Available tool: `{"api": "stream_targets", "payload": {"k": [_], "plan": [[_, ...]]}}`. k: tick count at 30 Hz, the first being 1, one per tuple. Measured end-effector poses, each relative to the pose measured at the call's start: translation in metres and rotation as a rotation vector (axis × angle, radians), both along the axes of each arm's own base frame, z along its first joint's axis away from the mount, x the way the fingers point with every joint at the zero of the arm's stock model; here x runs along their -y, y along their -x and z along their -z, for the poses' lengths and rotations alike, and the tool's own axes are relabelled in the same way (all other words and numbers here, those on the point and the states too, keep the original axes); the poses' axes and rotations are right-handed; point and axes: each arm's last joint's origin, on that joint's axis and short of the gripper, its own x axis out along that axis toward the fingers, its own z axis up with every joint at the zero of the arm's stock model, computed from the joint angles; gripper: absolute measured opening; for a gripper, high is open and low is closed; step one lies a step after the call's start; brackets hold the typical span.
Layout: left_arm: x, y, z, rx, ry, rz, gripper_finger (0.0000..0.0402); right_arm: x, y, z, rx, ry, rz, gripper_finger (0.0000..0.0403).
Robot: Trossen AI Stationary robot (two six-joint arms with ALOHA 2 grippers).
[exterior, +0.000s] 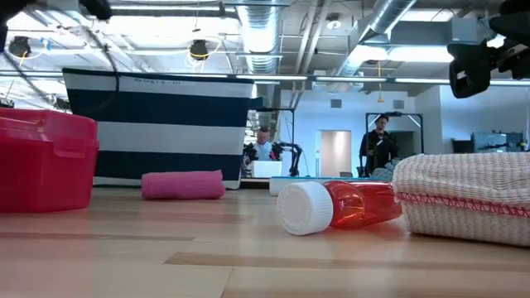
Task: Pick & place medical supplies in basket/bin
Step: Put the red first aid kit into the blue bin
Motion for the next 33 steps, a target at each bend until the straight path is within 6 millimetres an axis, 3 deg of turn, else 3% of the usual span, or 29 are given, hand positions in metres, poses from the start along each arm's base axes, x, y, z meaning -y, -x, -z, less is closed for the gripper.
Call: {"api": "stream_targets", "payload": {"k": [7, 13, 19, 23, 28, 33], "plan": [[0.012, -0.036, -0.042, -0.226, -0.119, -0.052, 0.0167, 0.000, 0.000, 0.000, 0.000, 0.002, 0.001, 0.0234], [0.020, -0.075, -0.039, -0.637, -0.134, -0.189, 0.0167, 0.000, 0.000, 0.000, 0.001, 0.008, 0.001, 0.0234], [0.025, -0.097, -0.037, -0.942, 0.061, -0.138, 0.0167, 0.000, 0.000, 0.000, 0.002, 0.009, 0.001, 0.0234], [0.031, -0.105, -0.053, -1.107, 0.196, -0.060, 0.0167, 0.000, 0.000, 0.000, 0.003, 0.012, 0.002, 0.0234], [0.044, -0.117, -0.066, -1.356, 0.332, -0.092, 0.0167, 0.000, 0.000, 0.000, 0.039, 0.143, 0.007, 0.0234], [0.070, -0.133, -0.053, -1.629, 0.448, -0.132, 0.0167, 0.000, 0.000, -0.005, 0.095, 0.163, 0.014, 0.0234]]}}
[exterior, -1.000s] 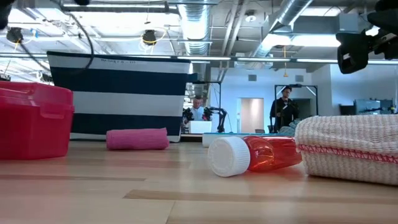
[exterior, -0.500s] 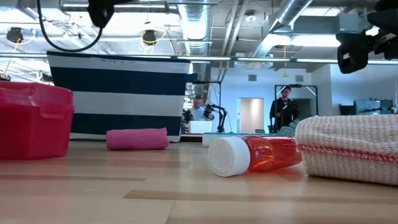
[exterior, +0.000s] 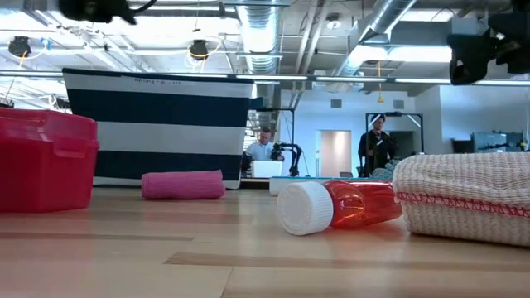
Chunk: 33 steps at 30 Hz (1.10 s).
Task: Pick & place medical supplies in basket/bin
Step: Put the red first aid kit into the blue bin
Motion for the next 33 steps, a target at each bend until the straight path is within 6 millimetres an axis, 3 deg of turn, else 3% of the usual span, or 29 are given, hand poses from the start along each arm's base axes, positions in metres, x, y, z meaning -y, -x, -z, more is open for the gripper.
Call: {"api": "stream_targets", "payload": {"k": [8, 16, 22, 33], "plan": [[0.069, -0.027, 0.031, -0.236, 0.153, 0.005, 0.0167, 0.002, 0.003, -0.020, 0.132, 0.062, 0.027, 0.0234], [0.116, -0.017, 0.068, -0.490, 0.126, -0.150, 0.0167, 0.008, 0.002, -0.022, 0.140, 0.090, 0.145, 0.0234], [0.123, -0.007, 0.088, -0.637, 0.044, -0.202, 0.0167, 0.012, 0.001, -0.023, 0.131, 0.046, 0.184, 0.0234], [0.116, -0.011, 0.094, -0.592, -0.001, -0.201, 0.0167, 0.013, 0.001, -0.022, 0.101, -0.026, 0.186, 0.0234]]}}
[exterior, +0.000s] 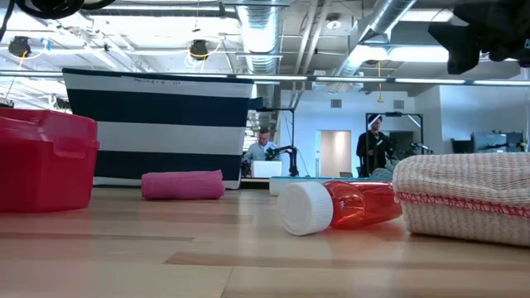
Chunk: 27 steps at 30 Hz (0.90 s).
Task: Pick & place medical supplies in basket/bin
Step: Put the red first aid kit into the blue bin
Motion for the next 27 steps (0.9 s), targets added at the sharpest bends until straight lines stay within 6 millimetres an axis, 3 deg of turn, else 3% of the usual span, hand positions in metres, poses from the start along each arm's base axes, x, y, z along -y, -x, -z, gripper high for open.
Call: {"api": "stream_targets", "payload": {"k": [11, 27], "plan": [[-0.001, 0.001, 0.025, 0.024, 0.044, 0.056, 0.0167, -0.001, -0.001, 0.010, -0.112, -0.107, -0.021, 0.0234], [0.000, 0.000, 0.026, 0.075, -0.034, 0.346, 0.0167, -0.001, -0.002, 0.014, -0.139, -0.139, -0.024, 0.0234]]}}
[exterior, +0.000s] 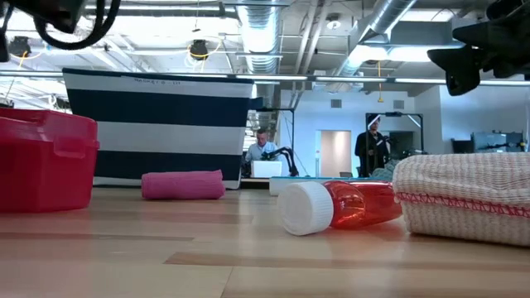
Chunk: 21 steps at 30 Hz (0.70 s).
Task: Pick & place medical supplies in basket/bin
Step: Put the red first aid kit into the blue bin
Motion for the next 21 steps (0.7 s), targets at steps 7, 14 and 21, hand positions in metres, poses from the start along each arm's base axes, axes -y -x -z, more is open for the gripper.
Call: {"api": "stream_targets", "payload": {"k": [7, 14, 21], "plan": [[-0.002, -0.001, 0.000, -0.023, 0.029, -0.083, 0.0167, 0.000, 0.000, 0.000, 0.000, 0.000, 0.000, 0.0234], [-0.001, -0.004, 0.011, -0.055, -0.003, -0.079, 0.0167, 0.000, 0.000, -0.001, 0.009, -0.002, 0.000, 0.0234], [-0.006, -0.010, 0.018, -0.072, -0.035, -0.084, 0.0167, 0.000, 0.000, -0.002, 0.016, -0.005, 0.000, 0.0234]]}}
